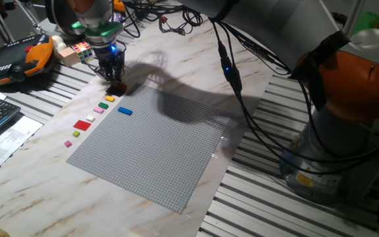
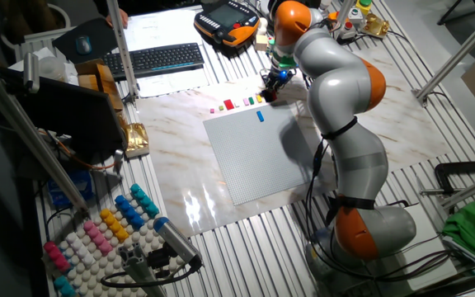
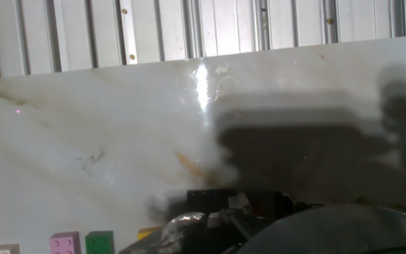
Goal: Build with small Lego blocks
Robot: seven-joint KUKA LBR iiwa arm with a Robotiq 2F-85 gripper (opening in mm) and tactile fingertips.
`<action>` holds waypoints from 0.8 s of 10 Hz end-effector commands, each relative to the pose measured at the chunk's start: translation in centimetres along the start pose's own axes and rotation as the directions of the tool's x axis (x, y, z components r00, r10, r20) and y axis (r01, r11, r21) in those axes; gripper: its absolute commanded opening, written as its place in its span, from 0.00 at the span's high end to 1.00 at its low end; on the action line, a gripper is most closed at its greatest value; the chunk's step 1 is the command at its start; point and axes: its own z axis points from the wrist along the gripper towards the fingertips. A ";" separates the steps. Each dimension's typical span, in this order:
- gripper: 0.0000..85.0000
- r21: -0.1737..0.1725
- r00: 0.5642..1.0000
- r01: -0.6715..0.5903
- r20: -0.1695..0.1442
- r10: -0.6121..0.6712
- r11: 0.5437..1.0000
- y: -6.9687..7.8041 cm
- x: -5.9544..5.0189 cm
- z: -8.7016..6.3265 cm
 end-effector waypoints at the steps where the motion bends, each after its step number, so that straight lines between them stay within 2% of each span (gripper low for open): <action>1: 0.66 -0.001 1.000 0.004 0.000 -0.004 1.000 -0.3 0.0 0.1; 4: 0.66 -0.002 1.000 0.009 -0.008 -0.009 1.000 -0.3 0.0 -0.1; 6: 0.66 0.008 1.000 0.002 -0.021 -0.002 1.000 0.0 0.0 -1.0; 8: 0.66 0.014 0.999 0.007 -0.033 -0.006 1.000 -0.2 -0.2 -1.7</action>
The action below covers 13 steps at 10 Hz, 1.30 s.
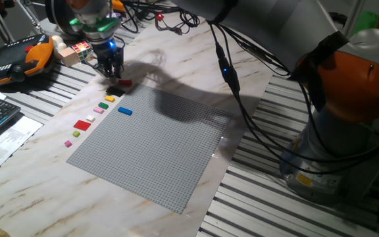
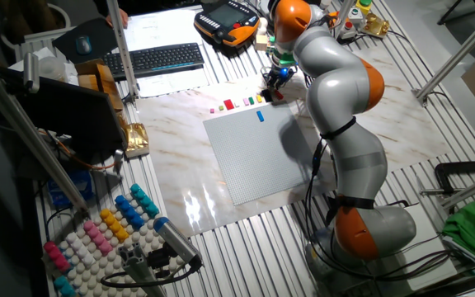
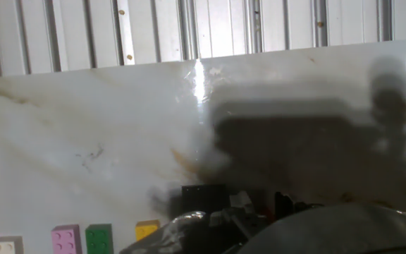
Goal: Build with small Lego blocks
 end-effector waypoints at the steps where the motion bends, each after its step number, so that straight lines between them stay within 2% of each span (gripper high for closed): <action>1: 0.66 0.001 1.000 0.003 -0.001 -0.003 1.000 -0.1 -0.1 0.0; 6: 0.66 0.000 1.000 0.024 0.007 -0.024 1.000 -1.0 -0.6 0.5; 10: 0.67 0.001 0.999 0.038 0.011 -0.038 0.999 -1.2 -0.6 0.8; 12: 0.67 0.024 0.998 0.051 0.025 -0.052 0.998 -1.2 -0.8 1.1; 13: 0.67 0.024 0.998 0.053 0.028 -0.054 0.998 -1.2 -0.9 1.4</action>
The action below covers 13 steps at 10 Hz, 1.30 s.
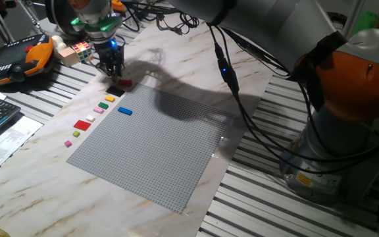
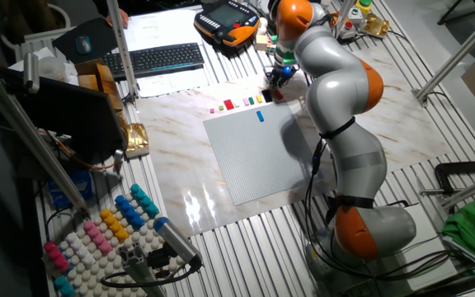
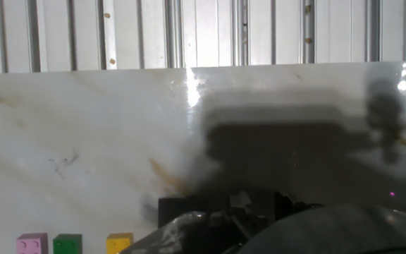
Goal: Build with small Lego blocks
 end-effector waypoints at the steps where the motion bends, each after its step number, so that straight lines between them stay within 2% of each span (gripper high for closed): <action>1: 0.67 0.000 1.000 -0.001 -0.003 0.001 1.000 0.1 0.0 0.0; 2: 0.67 0.003 1.000 -0.008 -0.006 0.008 1.000 0.5 0.1 -0.2; 5: 0.67 0.006 0.998 -0.031 -0.049 0.031 1.000 1.0 0.9 -2.0; 10: 0.69 0.003 0.999 -0.032 -0.044 0.032 0.999 1.2 2.1 -1.0; 13: 0.71 0.001 0.999 -0.021 -0.043 0.021 1.000 0.8 2.7 -0.6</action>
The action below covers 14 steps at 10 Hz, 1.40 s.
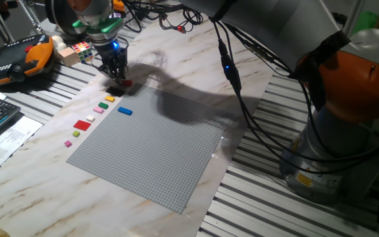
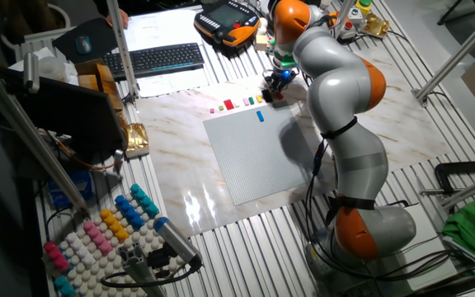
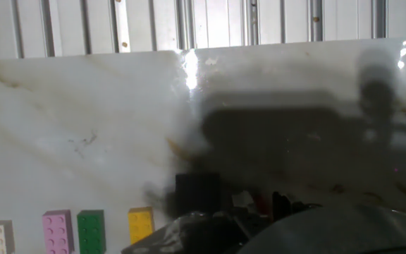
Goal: Build with small Lego blocks
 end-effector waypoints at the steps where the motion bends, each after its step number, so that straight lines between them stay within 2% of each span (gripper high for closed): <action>1: 0.71 0.003 1.000 0.005 0.006 -0.005 1.000 0.0 0.0 0.1; 7: 0.70 0.011 0.999 0.042 0.016 -0.042 0.999 -1.0 -0.6 0.3; 14: 0.71 0.011 0.998 0.064 0.001 -0.064 0.998 -2.3 -0.8 -0.2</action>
